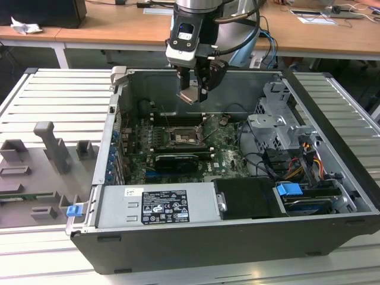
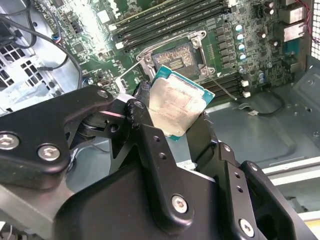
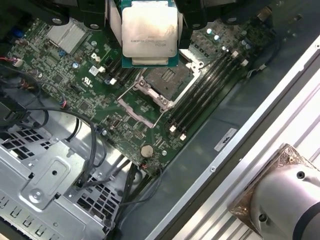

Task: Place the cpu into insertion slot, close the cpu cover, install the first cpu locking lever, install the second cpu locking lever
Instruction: 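Place the cpu into insertion slot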

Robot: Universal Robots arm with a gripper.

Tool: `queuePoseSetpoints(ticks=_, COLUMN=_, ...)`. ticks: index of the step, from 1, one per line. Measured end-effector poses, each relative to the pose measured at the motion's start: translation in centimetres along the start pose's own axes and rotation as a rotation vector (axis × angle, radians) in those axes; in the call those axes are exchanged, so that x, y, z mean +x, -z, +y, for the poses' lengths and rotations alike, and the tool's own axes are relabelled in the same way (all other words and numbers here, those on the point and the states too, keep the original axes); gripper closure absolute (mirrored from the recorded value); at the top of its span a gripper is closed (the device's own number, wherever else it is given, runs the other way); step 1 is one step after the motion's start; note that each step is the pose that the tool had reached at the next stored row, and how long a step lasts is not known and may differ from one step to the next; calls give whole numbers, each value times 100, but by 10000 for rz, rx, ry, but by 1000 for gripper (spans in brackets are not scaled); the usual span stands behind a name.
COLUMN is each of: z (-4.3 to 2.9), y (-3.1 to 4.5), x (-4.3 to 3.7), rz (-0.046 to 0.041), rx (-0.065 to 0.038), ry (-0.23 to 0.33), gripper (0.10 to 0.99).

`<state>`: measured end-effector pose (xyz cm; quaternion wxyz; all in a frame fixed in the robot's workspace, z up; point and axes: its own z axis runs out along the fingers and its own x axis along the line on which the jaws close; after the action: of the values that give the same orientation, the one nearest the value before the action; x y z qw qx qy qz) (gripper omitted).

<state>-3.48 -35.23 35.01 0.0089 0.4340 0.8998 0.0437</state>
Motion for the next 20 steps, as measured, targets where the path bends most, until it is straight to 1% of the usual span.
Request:
queuePoseSetpoints(ticks=1, z=0, y=-1, x=0, rz=-4, rx=-1, ry=-50, gripper=549)
queuePoseSetpoints(ticks=5, z=-1, y=-10, x=0, rz=-47, rx=-11, ry=-569, gripper=549)
queuePoseSetpoints(ticks=9, z=-2, y=-16, x=0, rz=-79, rx=-18, ry=-944, gripper=549)
queuePoseSetpoints(ticks=11, z=-3, y=-33, x=0, rz=-78, rx=4, ry=-1132, gripper=549)
queuePoseSetpoints(ticks=12, z=-5, y=-53, x=-1, rz=-71, rx=22, ry=-1168, gripper=549)
queuePoseSetpoints(ticks=13, z=-8, y=-89, x=-2, rz=-81, rx=51, ry=-1172, gripper=549)
queuePoseSetpoints(ticks=14, z=-11, y=-124, x=-3, rz=-84, rx=53, ry=-1171, gripper=549)
queuePoseSetpoints(ticks=17, z=-13, y=-148, x=-3, rz=-96, rx=59, ry=-1210, gripper=549)
queuePoseSetpoints(ticks=20, z=-13, y=-151, x=-3, rz=-106, rx=58, ry=-1306, gripper=549)
